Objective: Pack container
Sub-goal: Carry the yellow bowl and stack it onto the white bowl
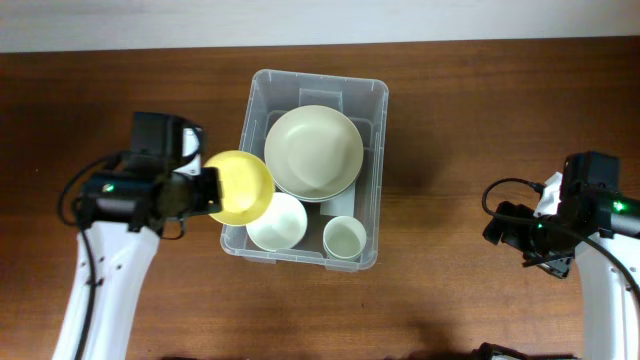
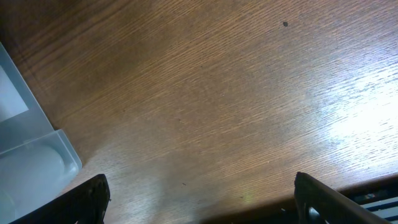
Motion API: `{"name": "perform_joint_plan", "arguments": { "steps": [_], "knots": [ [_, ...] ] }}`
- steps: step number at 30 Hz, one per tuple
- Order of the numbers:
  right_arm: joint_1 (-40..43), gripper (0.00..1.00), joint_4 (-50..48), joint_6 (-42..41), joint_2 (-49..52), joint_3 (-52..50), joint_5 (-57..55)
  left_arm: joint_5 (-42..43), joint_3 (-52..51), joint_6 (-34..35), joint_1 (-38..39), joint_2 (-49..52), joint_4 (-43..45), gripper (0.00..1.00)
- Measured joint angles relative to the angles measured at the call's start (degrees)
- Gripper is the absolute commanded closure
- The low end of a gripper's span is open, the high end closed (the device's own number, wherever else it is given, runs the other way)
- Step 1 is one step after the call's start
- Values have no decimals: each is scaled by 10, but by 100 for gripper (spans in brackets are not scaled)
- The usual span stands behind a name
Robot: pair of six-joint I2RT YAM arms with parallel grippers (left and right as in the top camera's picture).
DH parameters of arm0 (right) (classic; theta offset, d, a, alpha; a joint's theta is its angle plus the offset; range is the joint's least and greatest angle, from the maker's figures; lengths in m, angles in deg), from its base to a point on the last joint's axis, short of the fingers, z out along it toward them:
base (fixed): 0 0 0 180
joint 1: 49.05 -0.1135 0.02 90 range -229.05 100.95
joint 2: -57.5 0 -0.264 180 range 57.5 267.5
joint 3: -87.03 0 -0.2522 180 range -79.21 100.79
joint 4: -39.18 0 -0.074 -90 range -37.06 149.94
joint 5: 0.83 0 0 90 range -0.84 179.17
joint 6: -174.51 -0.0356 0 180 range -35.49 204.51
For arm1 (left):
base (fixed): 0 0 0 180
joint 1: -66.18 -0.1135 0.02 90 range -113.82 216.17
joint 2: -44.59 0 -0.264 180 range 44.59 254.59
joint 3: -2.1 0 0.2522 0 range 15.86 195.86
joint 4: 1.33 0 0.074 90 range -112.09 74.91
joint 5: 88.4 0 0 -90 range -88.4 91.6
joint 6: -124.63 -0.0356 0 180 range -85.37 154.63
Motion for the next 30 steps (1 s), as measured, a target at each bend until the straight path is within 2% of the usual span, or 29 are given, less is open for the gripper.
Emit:
{"name": "perform_joint_plan", "arguments": {
  "steps": [10, 17, 23, 25, 26, 30],
  "knots": [
    [0, 9, 0, 0, 0, 0, 0, -3, 0, 0, 40, 85, -1, 99],
    [0, 9, 0, 0, 0, 0, 0, -4, 0, 0, 62, 110, 0, 98],
    [0, 9, 0, 0, 0, 0, 0, -4, 0, 0, 73, 110, 2, 85],
    [0, 9, 0, 0, 0, 0, 0, -5, 0, -2, 73, 110, 2, 74],
    [0, 9, 0, 0, 0, 0, 0, -4, 0, -2, 73, 110, 2, 71],
    [0, 9, 0, 0, 0, 0, 0, -4, 0, 0, 73, 110, 2, 71]
  ]
}}
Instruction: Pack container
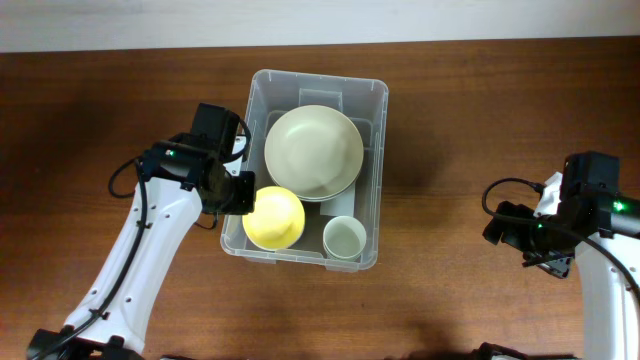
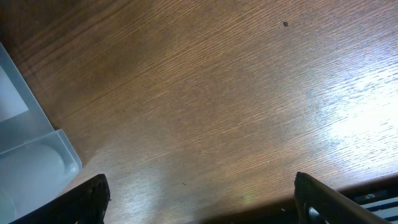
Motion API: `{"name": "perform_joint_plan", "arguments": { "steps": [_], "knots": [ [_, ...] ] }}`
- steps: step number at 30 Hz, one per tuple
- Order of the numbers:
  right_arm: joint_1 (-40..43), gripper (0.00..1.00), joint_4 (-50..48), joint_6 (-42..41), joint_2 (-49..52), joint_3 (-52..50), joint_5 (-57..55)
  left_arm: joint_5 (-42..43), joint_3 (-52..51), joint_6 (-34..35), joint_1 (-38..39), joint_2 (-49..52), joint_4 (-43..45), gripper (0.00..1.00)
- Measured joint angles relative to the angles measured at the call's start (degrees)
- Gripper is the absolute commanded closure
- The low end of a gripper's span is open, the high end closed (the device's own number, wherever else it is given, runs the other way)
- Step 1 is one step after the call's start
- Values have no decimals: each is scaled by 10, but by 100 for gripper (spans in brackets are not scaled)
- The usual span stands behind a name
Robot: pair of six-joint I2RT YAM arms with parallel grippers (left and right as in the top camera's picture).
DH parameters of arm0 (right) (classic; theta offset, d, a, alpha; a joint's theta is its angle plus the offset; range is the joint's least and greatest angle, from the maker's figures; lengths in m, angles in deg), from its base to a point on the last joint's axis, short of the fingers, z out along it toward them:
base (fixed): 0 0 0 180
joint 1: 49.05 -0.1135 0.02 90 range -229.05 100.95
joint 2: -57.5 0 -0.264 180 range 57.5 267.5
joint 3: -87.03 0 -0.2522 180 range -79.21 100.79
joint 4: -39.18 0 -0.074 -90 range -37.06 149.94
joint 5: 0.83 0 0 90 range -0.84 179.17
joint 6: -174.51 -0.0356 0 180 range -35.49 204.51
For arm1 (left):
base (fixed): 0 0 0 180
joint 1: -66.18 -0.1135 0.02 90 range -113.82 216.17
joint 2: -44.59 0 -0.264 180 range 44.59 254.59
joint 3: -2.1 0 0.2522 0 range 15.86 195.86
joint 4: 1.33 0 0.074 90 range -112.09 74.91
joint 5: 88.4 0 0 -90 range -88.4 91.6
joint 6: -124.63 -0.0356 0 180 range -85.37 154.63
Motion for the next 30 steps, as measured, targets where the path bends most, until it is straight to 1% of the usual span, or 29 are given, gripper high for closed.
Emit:
{"name": "perform_joint_plan", "arguments": {
  "steps": [6, 10, 11, 12, 13, 14, 17, 20, 24, 30],
  "knots": [
    [0, 9, 0, 0, 0, 0, 0, -26, 0, 0, -4, 0, 0, 71],
    [0, 9, 0, 0, 0, 0, 0, -48, 0, 3, -48, -4, 0, 71],
    [0, 9, 0, 0, 0, 0, 0, -51, 0, 6, -67, -7, 1, 79],
    [0, 9, 0, 0, 0, 0, 0, -54, 1, 14, -85, -11, 3, 93],
    [0, 9, 0, 0, 0, 0, 0, -56, 1, 19, -108, -15, 7, 98],
    [0, 9, 0, 0, 0, 0, 0, -59, 2, 23, -136, -20, 11, 100],
    [0, 9, -1, 0, 0, 0, 0, -60, 6, 32, -184, -23, 17, 99],
    [0, 9, -2, 0, 0, 0, 0, -53, 7, 37, -199, -23, 17, 99],
    [0, 9, -2, 0, 0, 0, 0, -37, 8, 40, -190, -12, 17, 99],
    [0, 9, -2, 0, 0, 0, 0, -21, 8, 41, -145, 33, 0, 100]
  ]
}}
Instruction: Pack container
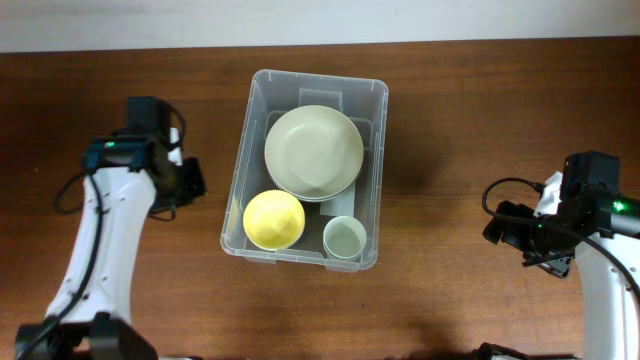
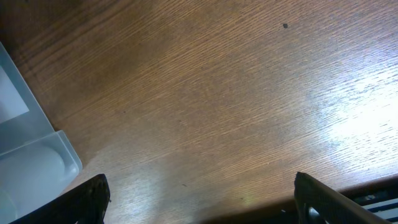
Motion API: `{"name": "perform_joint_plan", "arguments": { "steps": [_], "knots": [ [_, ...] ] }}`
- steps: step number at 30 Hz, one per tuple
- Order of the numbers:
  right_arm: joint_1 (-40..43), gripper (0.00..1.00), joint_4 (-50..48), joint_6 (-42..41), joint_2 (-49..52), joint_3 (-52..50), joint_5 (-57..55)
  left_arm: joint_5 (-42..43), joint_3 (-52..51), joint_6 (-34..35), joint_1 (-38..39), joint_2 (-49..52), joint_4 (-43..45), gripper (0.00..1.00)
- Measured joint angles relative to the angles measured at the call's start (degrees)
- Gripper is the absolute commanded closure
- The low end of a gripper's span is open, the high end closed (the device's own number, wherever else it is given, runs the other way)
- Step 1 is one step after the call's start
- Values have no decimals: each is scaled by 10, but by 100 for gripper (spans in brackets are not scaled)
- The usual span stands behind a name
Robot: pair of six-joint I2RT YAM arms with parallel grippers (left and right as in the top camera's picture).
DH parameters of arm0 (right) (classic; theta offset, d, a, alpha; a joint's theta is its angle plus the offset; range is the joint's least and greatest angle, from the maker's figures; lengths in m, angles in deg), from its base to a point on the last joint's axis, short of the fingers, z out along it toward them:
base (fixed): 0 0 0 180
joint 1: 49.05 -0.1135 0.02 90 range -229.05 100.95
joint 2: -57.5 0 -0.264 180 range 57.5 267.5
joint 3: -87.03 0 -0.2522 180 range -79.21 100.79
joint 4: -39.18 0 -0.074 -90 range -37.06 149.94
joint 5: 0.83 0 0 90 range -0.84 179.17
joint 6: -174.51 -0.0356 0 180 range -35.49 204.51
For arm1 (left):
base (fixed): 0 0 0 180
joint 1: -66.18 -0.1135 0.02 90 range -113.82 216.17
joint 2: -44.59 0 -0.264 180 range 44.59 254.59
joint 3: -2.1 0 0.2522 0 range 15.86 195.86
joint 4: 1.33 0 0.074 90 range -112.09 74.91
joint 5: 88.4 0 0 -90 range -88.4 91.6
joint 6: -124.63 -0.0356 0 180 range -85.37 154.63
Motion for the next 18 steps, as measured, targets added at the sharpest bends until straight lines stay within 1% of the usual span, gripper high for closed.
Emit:
{"name": "perform_joint_plan", "arguments": {
  "steps": [7, 14, 18],
  "knots": [
    [0, 9, 0, 0, 0, 0, 0, 21, 0, 0, 61, 53, -22, 100],
    [0, 9, 0, 0, 0, 0, 0, 113, 0, -14, 108, 57, -32, 99],
    [0, 9, 0, 0, 0, 0, 0, 147, 0, -16, 128, 57, -41, 99]
  ]
}}
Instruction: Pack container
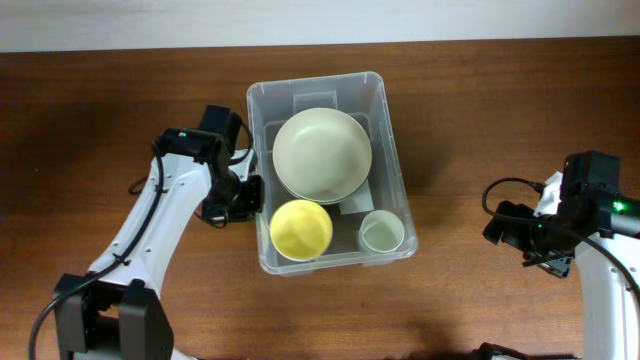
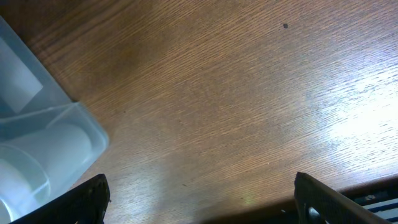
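The clear plastic container [image 1: 380, 95] sits mid-table, skewed a little, and its corner [image 2: 50, 134] shows in the right wrist view. Inside it are a large pale green bowl [image 1: 322, 152], a yellow bowl [image 1: 301, 229] and a small pale cup [image 1: 382, 232]. My left gripper [image 1: 243, 196] is against the container's left wall; its jaws are hidden from above. My right gripper [image 2: 199, 202] is open over bare wood, far right of the container, with nothing between its fingers.
The brown wooden table [image 1: 480, 120] runs to a pale wall strip at the back. My right arm [image 1: 590, 215] is near the table's right edge. A small dark speck [image 2: 285, 25] marks the wood.
My left gripper has moved from out left of the container to its left wall. The container has shifted right and turned slightly. My right arm has not moved.
My left gripper first held the yellow bowl at the container's left rim. Then the bowl was over the white bowl inside. Then the gripper was away to the left, the bowl nested there. Now the gripper touches the container, which has shifted right.
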Motion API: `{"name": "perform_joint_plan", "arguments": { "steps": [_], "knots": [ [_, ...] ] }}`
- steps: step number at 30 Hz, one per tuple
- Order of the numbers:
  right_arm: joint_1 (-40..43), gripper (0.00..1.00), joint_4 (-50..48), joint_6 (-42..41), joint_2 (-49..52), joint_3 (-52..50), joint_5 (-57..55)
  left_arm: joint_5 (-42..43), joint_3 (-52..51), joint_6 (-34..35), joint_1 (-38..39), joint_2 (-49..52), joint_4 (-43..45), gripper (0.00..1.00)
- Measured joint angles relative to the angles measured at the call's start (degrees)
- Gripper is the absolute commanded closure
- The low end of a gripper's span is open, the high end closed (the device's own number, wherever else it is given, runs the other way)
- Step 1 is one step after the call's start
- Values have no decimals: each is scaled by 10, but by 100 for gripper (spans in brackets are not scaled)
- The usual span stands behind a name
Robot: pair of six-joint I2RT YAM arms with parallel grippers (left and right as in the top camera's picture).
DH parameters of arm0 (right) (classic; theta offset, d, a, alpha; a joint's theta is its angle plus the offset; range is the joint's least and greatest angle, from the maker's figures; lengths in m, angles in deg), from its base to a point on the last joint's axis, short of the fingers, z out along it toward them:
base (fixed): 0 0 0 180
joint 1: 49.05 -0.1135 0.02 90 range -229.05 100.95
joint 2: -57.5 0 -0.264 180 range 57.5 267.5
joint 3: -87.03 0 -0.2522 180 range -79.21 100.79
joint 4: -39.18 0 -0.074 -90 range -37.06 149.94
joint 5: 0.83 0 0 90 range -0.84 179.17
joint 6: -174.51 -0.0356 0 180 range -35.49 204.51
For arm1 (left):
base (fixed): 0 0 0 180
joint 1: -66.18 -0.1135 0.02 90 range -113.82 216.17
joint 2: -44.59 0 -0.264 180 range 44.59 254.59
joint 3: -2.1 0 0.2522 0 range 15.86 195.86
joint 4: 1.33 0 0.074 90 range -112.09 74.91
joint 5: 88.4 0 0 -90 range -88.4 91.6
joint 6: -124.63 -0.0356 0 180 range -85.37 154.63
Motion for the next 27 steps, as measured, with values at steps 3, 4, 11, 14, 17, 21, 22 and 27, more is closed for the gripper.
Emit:
{"name": "perform_joint_plan", "arguments": {
  "steps": [3, 4, 11, 14, 17, 21, 22, 27],
  "knots": [
    [0, 9, 0, 0, 0, 0, 0, 6, 0, 0, 1, 0, -2, 99],
    [0, 9, -1, 0, 0, 0, 0, 3, 0, 0, 0, 0, -3, 99],
    [0, 17, -45, 12, 0, 1, 14, -41, 0, 0, -31, 0, -10, 99],
    [-4, 30, -66, 29, 12, 16, 24, -53, 0, 0, -70, -2, -1, 99],
    [-22, 40, -75, 50, 45, 52, 30, -62, 0, 0, -110, -13, 19, 99],
    [-73, 79, -87, 81, 116, 120, 33, -80, 0, 0, -156, -38, 36, 99],
    [-87, 87, -92, 85, 136, 136, 35, -84, 0, 0, -163, -43, 38, 99],
    [-145, 93, -118, 102, 230, 201, 37, -111, 0, 0, -185, -57, 45, 99]
  ]
}}
